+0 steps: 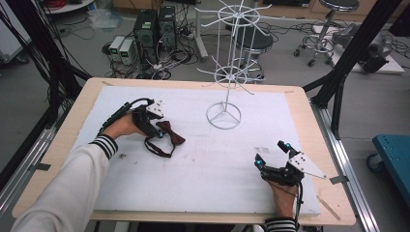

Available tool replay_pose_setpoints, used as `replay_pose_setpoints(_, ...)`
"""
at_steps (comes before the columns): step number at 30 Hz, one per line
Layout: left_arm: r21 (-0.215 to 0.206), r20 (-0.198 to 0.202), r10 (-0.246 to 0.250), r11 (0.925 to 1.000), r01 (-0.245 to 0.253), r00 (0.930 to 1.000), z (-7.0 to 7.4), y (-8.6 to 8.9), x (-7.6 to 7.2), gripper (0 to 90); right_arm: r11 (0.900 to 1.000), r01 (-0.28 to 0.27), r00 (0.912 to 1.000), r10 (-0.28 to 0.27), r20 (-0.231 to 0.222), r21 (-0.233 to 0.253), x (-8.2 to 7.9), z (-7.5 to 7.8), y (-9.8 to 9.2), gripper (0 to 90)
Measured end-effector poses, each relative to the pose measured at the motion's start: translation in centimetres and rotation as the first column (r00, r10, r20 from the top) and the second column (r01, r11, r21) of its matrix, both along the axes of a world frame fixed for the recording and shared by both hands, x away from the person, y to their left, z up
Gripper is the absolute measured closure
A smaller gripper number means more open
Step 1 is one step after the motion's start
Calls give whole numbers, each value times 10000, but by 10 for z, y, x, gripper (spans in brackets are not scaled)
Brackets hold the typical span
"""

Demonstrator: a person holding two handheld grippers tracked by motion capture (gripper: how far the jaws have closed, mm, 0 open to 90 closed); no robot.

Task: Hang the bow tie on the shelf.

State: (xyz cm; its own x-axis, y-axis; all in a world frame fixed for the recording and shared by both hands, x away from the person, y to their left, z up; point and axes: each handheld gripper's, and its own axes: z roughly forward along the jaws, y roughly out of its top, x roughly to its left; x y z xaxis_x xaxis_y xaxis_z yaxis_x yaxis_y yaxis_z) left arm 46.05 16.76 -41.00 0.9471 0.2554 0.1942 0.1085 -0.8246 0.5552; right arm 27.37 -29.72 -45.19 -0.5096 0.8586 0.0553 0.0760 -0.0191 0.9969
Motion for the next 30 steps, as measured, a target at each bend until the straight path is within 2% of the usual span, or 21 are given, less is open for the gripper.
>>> replay_pose_setpoints(3, 140, -75, -28, 9999, 29, 10000, -2, -2, 0, 346, 10000, 3, 10000, -3, 1, -8, 0, 0, 0, 6)
replay_pose_setpoints(4, 187, -4, 44, 9998, -44, 10000, -2, -3, -1, 387, 10000, 4, 10000, -4, -1, -5, 0, 0, 0, 6)
replay_pose_setpoints(5, 250, 65, 44, 9997, -46, 10000, -3, -3, 0, 387, 10000, 4, 10000, -4, -1, -5, 0, 0, 0, 6)
replay_pose_setpoints(6, 333, 55, 78, 9994, -80, 10000, -2, -3, -1, 487, 10000, -10, 10000, 10, 0, 4, 0, 0, 0, 6)
replay_pose_setpoints(8, 291, 14, -28, 9996, 28, 10000, -2, -3, -1, 582, 10000, 11, 10000, -11, 0, -6, 0, 0, 0, 6)
replay_pose_setpoints(9, 324, -151, 38, 9995, -33, 9999, -2, -3, -1, 582, 10000, 11, 10000, -11, 0, -6, 0, 0, 0, 6)
replay_pose_setpoints(10, 390, -182, 31, 9992, -24, 9998, -3, -4, -2, 667, 10000, 21, 10000, -21, 3, -15, 0, 0, 0, 6)
replay_pose_setpoints(11, 373, -367, 105, 9993, -91, 9993, -3, -5, -3, 712, 10000, 23, 10000, -23, 4, -10, 0, 0, 0, 6)
replay_pose_setpoints(12, 563, -360, 6, 9984, 15, 9994, -3, -5, -3, 761, 10000, 8, 10000, -8, 0, -6, 0, 0, 0, 6)
replay_pose_setpoints(13, 563, -360, 6, 9984, 15, 9994, -3, -5, -3, 786, 10000, 9, 10000, -9, 3, -10, 0, 0, 0, 6)
replay_pose_setpoints(14, 613, -376, 9, 9981, 14, 9993, -2, -6, -3, 786, 10000, 9, 10000, -9, 3, -10, 0, 0, 0, 6)
replay_pose_setpoints(16, 424, -581, 250, 9988, -226, 9980, -2, -6, -4, 823, 10000, 18, 10000, -18, 3, -15, 0, 0, 0, 6)
replay_pose_setpoints(19, 641, -605, 338, 9975, -299, 9976, 0, -5, -4, 838, 10000, 26, 10000, -26, -8, -34, 0, 0, 0, 6)
replay_pose_setpoints(21, 624, -662, 421, 9973, -380, 9969, 1, -4, -5, 838, 10000, 28, 10000, -28, 1, -32, 0, 0, 0, 6)
replay_pose_setpoints(23, 489, -819, 600, 9972, -561, 9948, 1, -5, -7, 839, 10000, 42, 10000, -41, 12, -40, 0, 0, 0, 6)
replay_pose_setpoints(26, 496, -812, 644, 9969, -605, 9946, 4, -5, -8, 840, 10000, 37, 10000, -37, 7, -32, 0, 0, 0, 6)
replay_pose_setpoints(30, 265, -928, 813, 9965, -791, 9924, 9, -3, -8, 841, 10000, 24, 10000, -24, 4, -38, 0, 0, 0, 6)
